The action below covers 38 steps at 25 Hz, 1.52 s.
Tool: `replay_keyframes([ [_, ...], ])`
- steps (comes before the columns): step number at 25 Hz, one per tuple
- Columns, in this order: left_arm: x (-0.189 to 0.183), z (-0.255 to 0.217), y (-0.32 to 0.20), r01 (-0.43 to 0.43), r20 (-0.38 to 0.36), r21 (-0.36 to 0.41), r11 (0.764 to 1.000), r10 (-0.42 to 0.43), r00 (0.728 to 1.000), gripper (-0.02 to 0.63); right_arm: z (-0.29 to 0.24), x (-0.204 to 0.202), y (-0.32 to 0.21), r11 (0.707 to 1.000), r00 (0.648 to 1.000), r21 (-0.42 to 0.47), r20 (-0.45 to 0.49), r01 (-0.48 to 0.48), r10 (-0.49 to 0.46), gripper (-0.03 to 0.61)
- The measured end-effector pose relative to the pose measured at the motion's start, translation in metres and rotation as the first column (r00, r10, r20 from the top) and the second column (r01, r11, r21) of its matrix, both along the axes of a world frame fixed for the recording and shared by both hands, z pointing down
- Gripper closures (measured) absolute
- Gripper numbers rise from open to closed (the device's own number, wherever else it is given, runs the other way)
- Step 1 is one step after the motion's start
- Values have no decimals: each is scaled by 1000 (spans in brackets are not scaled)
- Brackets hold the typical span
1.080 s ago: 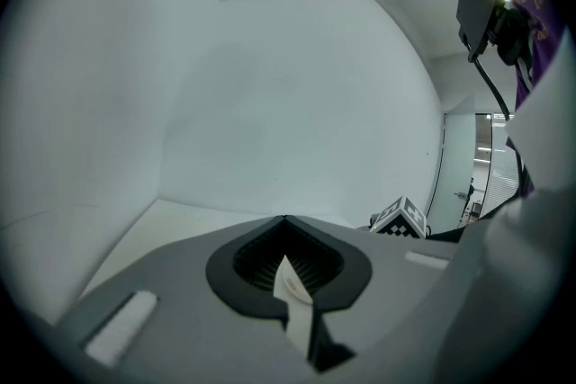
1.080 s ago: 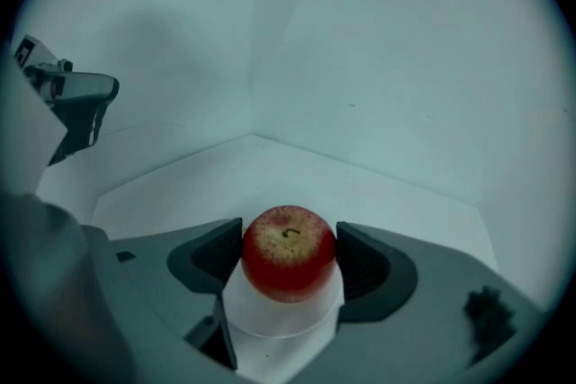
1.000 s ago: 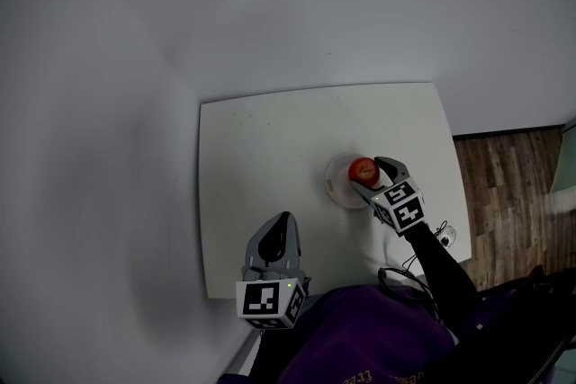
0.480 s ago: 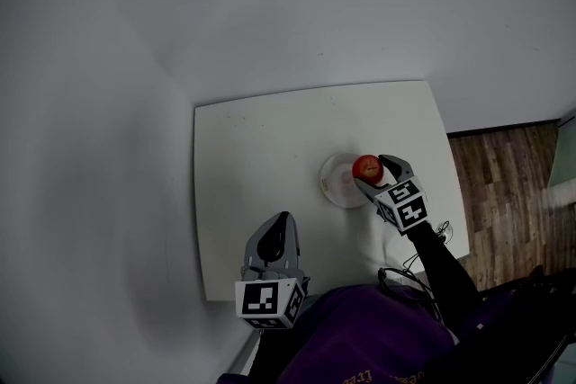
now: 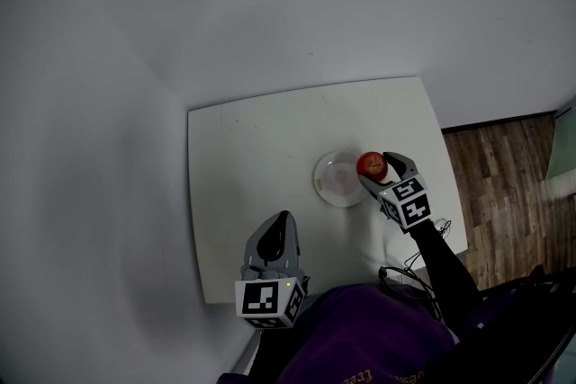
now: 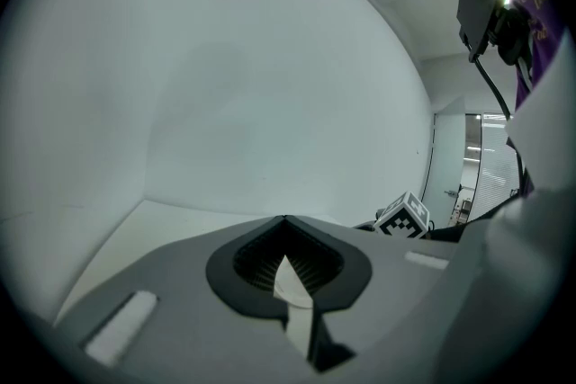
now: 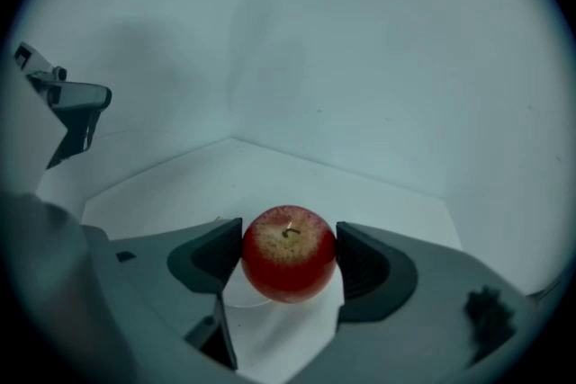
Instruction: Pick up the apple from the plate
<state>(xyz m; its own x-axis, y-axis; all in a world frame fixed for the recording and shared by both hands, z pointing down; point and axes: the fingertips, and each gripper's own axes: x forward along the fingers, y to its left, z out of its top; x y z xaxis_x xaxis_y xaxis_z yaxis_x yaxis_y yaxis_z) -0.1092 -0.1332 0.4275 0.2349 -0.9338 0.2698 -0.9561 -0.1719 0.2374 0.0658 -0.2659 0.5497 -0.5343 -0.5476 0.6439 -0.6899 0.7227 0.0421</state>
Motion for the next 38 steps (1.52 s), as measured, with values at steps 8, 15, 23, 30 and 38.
replay_keyframes([
  [8, 9, -1, -3, -22, 1, 1, 1000, 22, 1000, 607, -1, 22, -2, 999, 999, -2, 1, -52, 52, 247],
  [15, 17, -2, -5, -41, 1, -2, 999, 41, 999, 607, -3, 42, -2, 996, 996, 5, -8, -83, 83, 247],
  [23, 21, -1, -5, -58, 3, 1, 998, 58, 998, 607, 4, 58, 5, 992, 992, -14, -23, -126, 126, 247],
  [30, 21, -2, -5, -59, 9, -7, 998, 59, 998, 607, 11, 72, 8, 986, 987, -29, -26, -162, 161, 247],
  [38, 22, 1, -4, -66, 14, -6, 998, 66, 998, 607, 21, 83, 15, 982, 983, -45, -36, -183, 181, 247],
])
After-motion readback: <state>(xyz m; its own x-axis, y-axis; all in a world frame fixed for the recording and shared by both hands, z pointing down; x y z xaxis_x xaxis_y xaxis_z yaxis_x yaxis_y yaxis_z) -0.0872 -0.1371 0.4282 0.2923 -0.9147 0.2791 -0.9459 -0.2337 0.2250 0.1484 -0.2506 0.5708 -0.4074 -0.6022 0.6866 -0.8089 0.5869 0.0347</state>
